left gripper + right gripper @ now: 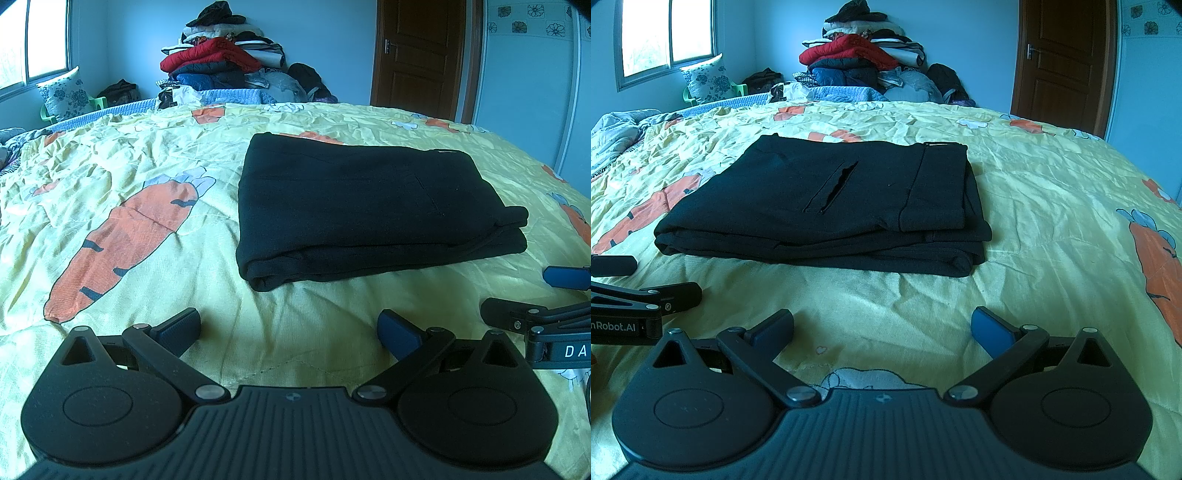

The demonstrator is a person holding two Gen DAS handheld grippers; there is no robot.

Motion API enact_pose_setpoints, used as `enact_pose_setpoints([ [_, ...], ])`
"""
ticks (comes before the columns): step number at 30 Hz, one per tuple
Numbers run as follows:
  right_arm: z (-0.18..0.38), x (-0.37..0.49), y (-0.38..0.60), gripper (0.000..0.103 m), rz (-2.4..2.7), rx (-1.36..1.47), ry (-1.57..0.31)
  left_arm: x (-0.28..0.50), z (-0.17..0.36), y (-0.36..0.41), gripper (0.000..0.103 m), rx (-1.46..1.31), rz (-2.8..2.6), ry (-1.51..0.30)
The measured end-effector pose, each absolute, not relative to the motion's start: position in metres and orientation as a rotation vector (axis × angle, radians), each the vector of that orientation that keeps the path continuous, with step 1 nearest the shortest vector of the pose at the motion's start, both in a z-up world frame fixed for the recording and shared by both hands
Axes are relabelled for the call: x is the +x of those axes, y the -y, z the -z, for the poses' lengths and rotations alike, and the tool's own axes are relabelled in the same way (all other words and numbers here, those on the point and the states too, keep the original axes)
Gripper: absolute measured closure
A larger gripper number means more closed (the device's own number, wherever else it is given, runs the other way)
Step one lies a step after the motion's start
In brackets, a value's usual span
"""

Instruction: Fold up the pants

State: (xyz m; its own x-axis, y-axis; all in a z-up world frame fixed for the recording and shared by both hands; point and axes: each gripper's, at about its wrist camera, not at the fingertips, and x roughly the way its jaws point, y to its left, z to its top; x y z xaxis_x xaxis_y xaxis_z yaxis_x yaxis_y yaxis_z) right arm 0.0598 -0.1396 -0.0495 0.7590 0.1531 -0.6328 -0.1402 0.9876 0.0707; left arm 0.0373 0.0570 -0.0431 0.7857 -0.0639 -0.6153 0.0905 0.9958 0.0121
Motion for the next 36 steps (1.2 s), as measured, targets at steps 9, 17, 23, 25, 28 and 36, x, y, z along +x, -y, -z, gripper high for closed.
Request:
enact_pose_setpoints([
  [9,0.0496,0.0596,0.1397,0.000,-0.160,0.019,-0.691,0.0375,0.0431,-0.0571,0.000,0.042,0.083,-0.662],
  [17,0.0496,0.0596,0.1396,0.000,-0.160,0.020,-0.691,0.0375,0.0431,-0.0572,0.000,0.042,0.083,-0.662],
  [23,0.0496,0.0597,0.1396,0.000,-0.160,0.020,-0.691,0.0375,0.0431,-0.0572,0.000,0.041,0.083,-0.662],
  [25,0.0496,0.0596,0.1398,0.000,-0.160,0.020,-0.691,0.0375,0.0431,-0.0572,0.000,0.041,0.083,-0.662],
  [28,0.0496,0.0596,0.1399,0.000,-0.160,0.020,-0.691,0.0375,0.0432,-0.0572,0.000,0.041,0.083,-0.662],
  [36,0.0496,0.0597,0.1395,0.000,-0.160,0.020,-0.691,0.0374,0.0432,-0.0571,0.000,0.042,0.083,-0.661],
])
